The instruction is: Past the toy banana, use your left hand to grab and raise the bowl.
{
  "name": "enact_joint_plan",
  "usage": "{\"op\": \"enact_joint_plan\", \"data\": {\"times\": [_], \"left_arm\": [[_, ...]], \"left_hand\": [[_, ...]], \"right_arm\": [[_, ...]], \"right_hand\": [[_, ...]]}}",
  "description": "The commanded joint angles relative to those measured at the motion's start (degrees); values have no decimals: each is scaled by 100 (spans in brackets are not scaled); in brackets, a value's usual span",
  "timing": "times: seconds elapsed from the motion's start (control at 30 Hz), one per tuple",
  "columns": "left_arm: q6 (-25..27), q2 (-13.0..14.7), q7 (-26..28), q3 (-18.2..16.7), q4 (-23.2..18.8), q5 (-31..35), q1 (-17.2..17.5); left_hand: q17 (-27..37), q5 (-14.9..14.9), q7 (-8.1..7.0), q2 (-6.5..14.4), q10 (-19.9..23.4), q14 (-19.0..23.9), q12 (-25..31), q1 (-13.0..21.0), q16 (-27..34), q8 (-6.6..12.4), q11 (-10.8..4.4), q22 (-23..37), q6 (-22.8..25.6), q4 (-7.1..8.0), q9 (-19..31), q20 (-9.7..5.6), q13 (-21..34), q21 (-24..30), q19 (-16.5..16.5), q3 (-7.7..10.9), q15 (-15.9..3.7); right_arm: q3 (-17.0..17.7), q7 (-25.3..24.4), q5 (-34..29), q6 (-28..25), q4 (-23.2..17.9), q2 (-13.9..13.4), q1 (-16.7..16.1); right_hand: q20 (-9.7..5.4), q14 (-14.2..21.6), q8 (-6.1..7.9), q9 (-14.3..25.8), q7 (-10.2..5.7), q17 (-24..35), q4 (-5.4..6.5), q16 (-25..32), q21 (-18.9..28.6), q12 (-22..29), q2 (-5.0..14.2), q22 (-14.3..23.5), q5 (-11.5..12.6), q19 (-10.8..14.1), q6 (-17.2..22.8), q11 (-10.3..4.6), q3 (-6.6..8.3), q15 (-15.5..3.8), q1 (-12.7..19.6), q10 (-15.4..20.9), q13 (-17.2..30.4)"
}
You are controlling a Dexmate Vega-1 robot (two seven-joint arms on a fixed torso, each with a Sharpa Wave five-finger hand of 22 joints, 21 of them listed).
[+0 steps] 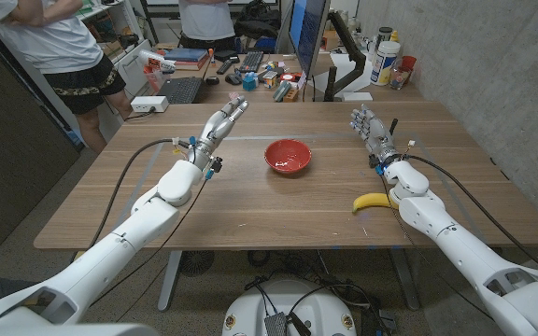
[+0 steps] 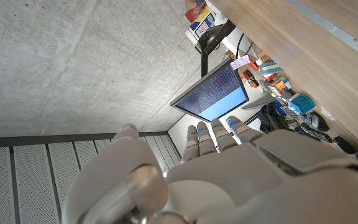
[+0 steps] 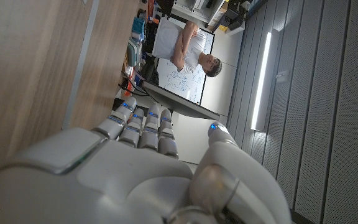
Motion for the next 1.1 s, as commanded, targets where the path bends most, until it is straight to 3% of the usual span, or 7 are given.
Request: {"op": "enact_joint_plan", "data": {"times": [0.03, 1.1], "left_arm": [[309, 77, 209, 49, -233, 409, 25], [506, 106, 281, 252, -392, 984, -119]], "left_hand": [[30, -14, -4, 15, 14, -7, -14, 94, -23, 20, 31, 27, 3, -49, 18, -382, 12, 1, -6, 15, 5], [32, -37, -8, 16, -43, -42, -44, 205, -39, 32, 33, 32, 64, -117, 20, -344, 13, -14, -41, 24, 24]], "right_arm": [[-2, 96, 48, 21, 149, 43, 78], [-8, 105, 22, 154, 306, 138, 162]], "right_hand": [[-2, 37, 12, 24, -27, 21, 5, 22, -15, -10, 2, 20, 19, 6, 8, 5, -2, -11, -36, -4, 32], [-13, 71, 19, 24, -23, 24, 3, 30, -39, -5, 6, 22, 20, 34, 22, 2, -15, -2, -57, 8, 33]]}}
